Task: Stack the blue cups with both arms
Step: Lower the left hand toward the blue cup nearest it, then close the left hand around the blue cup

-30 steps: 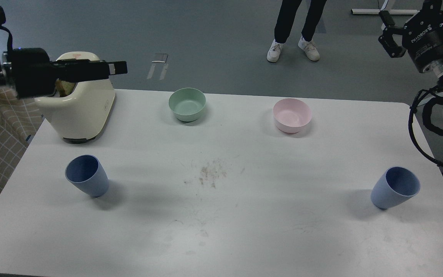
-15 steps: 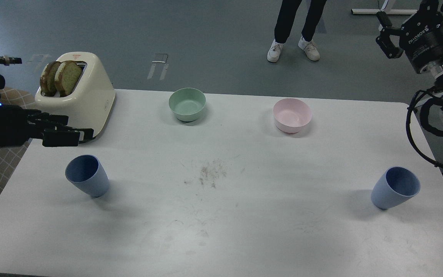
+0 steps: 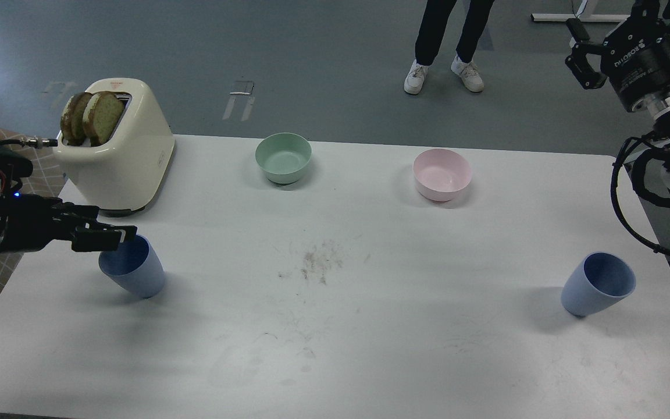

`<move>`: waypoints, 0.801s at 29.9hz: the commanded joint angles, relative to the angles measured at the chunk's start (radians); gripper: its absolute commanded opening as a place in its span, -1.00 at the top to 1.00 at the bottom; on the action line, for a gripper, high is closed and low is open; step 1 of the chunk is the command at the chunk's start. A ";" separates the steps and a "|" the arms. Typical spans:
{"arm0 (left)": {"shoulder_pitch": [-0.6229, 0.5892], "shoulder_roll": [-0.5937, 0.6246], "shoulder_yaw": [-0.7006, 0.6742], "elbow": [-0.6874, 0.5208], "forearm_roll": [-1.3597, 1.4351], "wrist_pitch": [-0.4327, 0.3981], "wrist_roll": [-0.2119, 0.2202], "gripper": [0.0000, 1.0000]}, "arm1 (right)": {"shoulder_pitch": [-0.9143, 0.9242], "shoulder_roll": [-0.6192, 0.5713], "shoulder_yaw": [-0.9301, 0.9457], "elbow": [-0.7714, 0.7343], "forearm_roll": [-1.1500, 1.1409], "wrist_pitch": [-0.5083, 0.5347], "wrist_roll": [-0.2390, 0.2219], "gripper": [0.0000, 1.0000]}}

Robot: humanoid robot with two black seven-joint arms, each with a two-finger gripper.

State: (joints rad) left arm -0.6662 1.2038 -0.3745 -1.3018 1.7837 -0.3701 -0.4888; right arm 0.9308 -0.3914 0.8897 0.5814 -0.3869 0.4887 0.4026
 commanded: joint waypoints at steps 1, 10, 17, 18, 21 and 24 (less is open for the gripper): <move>0.026 -0.010 -0.001 0.027 0.002 0.010 0.000 -0.95 | -0.001 0.000 0.002 0.000 0.000 0.000 0.001 -1.00; 0.050 -0.035 0.000 0.033 0.003 0.011 0.000 -0.89 | -0.003 0.000 0.002 0.000 0.000 0.000 0.001 -1.00; 0.062 -0.064 0.002 0.064 0.005 0.011 0.000 -0.67 | -0.001 0.000 0.002 0.000 -0.001 0.000 0.001 -1.00; 0.062 -0.066 0.002 0.070 0.005 0.011 0.000 -0.49 | -0.003 0.000 0.002 0.000 -0.001 0.000 0.001 -1.00; 0.062 -0.064 0.002 0.070 0.016 0.010 0.000 0.48 | -0.001 0.000 0.002 -0.002 -0.001 0.000 0.001 -1.00; 0.062 -0.066 0.002 0.070 0.040 0.010 0.000 0.63 | -0.003 0.000 0.002 0.000 -0.001 0.000 0.001 -1.00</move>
State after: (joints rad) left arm -0.6046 1.1389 -0.3728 -1.2320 1.8016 -0.3594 -0.4886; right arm 0.9291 -0.3911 0.8913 0.5812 -0.3881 0.4887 0.4035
